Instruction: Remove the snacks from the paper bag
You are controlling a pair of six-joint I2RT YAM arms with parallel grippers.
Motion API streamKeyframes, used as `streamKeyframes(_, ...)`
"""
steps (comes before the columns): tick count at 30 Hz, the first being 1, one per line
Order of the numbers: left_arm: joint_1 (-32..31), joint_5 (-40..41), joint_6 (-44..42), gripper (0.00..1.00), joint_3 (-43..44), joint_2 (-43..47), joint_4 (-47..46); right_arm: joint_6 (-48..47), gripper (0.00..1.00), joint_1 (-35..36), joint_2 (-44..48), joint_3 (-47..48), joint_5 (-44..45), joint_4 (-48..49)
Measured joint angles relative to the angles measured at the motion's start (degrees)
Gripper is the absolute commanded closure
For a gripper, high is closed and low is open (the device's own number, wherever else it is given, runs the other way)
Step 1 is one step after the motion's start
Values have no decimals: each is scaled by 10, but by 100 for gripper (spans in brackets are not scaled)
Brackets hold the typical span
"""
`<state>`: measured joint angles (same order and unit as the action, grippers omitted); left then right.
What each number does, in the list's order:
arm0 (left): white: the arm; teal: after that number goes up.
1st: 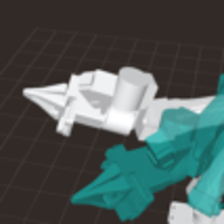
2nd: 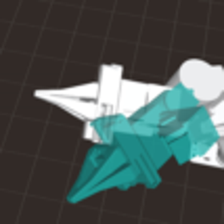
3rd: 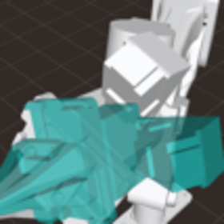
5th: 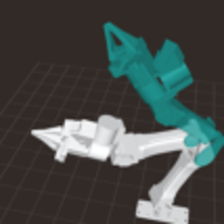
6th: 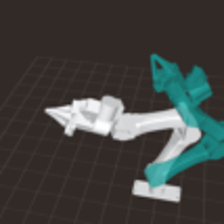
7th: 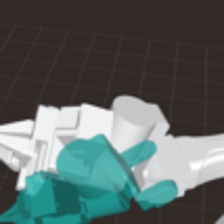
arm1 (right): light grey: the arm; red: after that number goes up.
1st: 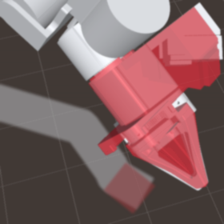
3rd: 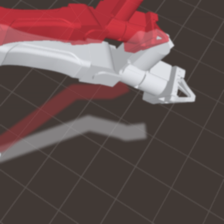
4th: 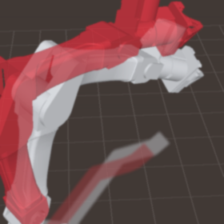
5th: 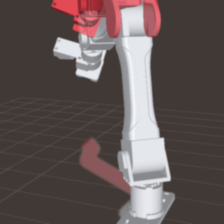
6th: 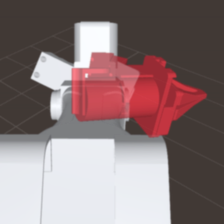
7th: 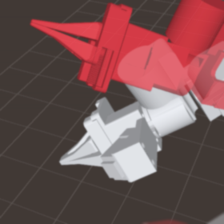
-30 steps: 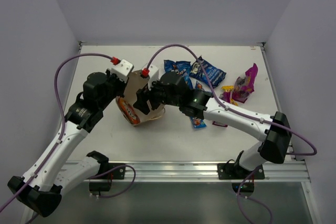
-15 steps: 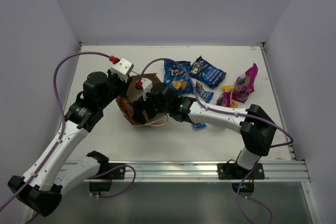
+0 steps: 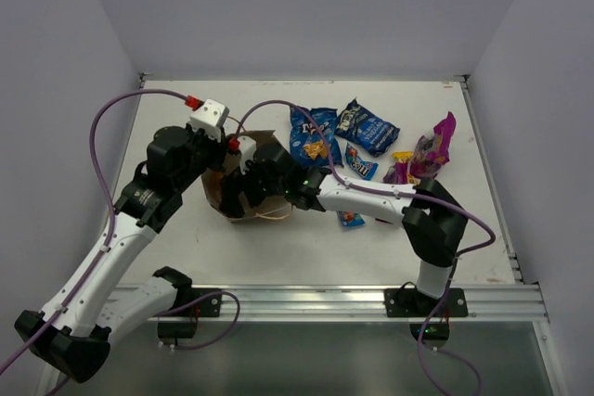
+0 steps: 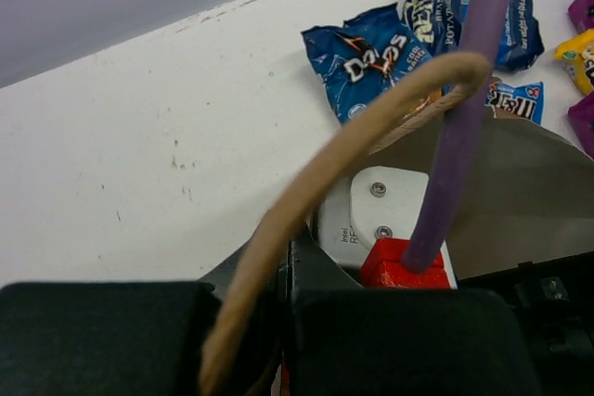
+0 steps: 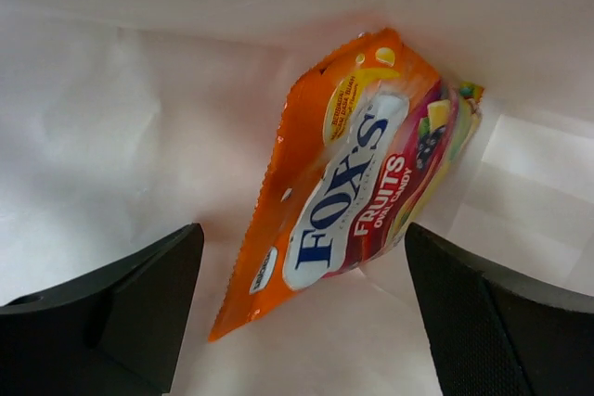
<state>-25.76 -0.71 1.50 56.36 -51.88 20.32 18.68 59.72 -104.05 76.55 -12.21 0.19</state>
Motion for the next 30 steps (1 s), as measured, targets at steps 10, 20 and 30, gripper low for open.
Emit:
streamKeyframes(10,6,41,4,100,-7,0,11,20,59,-1,-43,24,-3,22)
streamKeyframes(20,4,24,10,100,-9,21,16,43,100,-14,-62,14,7,23)
streamKeyframes(30,-1,9,9,100,-34,57,7,38,100,-17,12,-65,12,42)
